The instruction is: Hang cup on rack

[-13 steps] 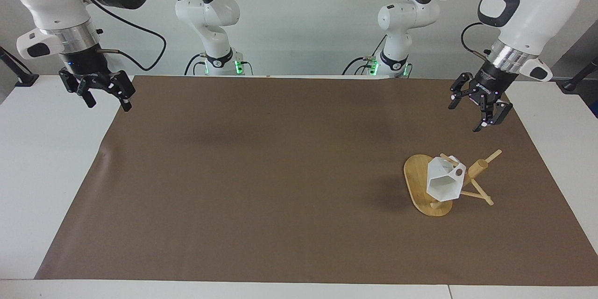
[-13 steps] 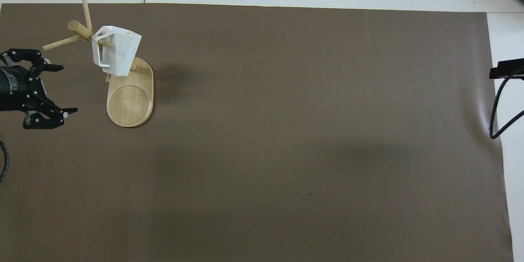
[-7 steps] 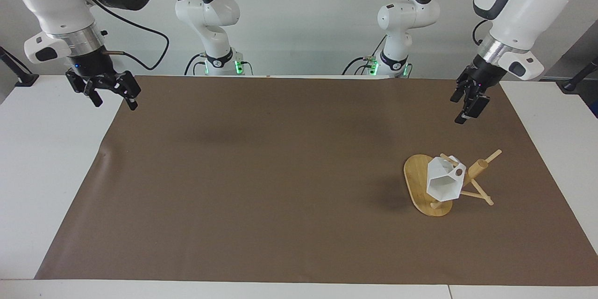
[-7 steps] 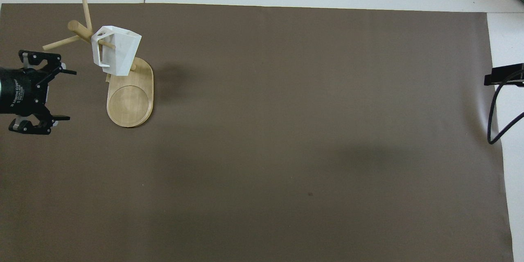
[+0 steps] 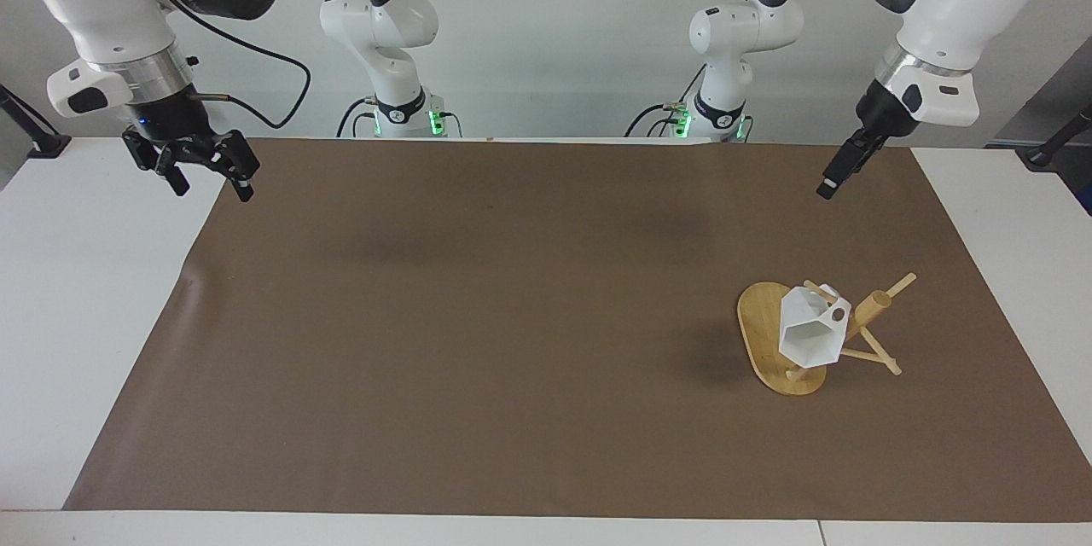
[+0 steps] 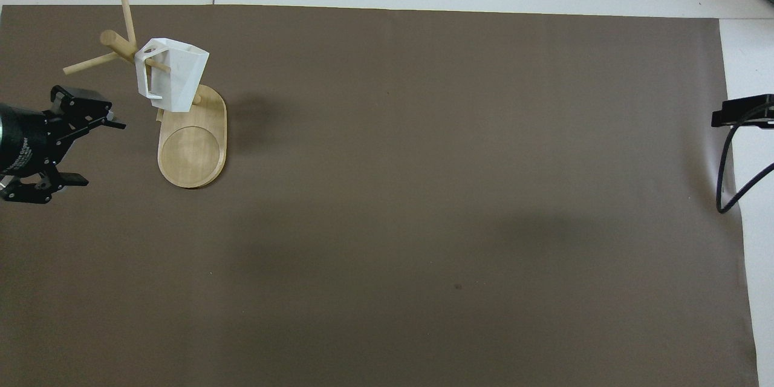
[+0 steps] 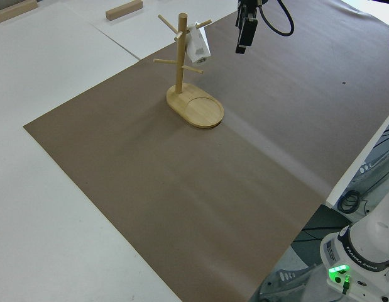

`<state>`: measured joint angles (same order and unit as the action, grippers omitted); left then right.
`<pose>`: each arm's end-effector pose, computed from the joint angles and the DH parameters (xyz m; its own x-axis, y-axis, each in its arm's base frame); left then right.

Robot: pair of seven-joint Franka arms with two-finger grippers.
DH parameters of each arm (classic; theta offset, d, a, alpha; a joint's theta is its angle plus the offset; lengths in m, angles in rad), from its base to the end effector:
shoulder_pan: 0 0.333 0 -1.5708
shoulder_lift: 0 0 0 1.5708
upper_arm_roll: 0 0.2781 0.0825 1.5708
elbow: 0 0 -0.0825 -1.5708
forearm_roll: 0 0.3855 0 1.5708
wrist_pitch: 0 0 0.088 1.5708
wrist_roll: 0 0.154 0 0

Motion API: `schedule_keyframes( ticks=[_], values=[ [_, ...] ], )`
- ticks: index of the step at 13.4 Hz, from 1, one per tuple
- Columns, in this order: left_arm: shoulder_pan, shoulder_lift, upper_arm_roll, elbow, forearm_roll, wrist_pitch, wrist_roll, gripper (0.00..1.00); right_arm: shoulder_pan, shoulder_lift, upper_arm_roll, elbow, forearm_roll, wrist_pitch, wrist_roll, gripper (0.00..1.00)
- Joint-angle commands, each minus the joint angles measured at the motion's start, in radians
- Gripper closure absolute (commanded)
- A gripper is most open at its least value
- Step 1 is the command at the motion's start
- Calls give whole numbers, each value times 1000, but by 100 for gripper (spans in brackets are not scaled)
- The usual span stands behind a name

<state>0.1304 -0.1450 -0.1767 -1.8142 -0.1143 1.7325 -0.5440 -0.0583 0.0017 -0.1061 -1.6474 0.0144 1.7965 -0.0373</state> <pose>0.5298 -0.0440 0.5155 0.8708 0.4917 0.0061 0.4883 -0.8661 0.1067 0.5759 -0.0936 0.5237 0.9808 -0.1281 0.1473 -0.1283 -0.9917 -0.0087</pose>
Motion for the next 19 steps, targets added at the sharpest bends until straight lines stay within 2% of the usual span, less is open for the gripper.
schedule_keyframes(
  ticks=[1, 3, 5, 10, 13, 14, 16, 19],
  values=[
    [-9, -8, 5, 63, 89, -112, 264, 0, -5, -19, 6, -17, -1, -11, 2, 0],
    [-11, 1, 5, 93, 108, -163, 401, 0, -3, -19, 14, -17, -1, -31, -7, 0],
    [-17, -13, 0, 66, 108, -156, 415, 0, -5, -19, 20, -17, -1, -29, -16, 0],
    [-12, -11, 8, 69, 107, -153, 406, 0, -5, -19, 20, -17, -1, -29, -13, 0],
    [-31, 7, 11, 101, 113, -189, 420, 0, -5, -19, 20, -17, -1, -37, -13, 0],
    [-88, 18, 40, 125, 113, -197, 420, 0, -5, -19, 20, -17, -1, -37, -13, 0],
    [-234, 27, 174, 139, 117, -217, 423, 0, -5, -19, 20, -17, -1, -37, -13, 0],
    [-256, 59, 201, 147, 119, -208, 478, 0, -5, -19, 20, -17, -1, -37, -12, 0]
  ],
)
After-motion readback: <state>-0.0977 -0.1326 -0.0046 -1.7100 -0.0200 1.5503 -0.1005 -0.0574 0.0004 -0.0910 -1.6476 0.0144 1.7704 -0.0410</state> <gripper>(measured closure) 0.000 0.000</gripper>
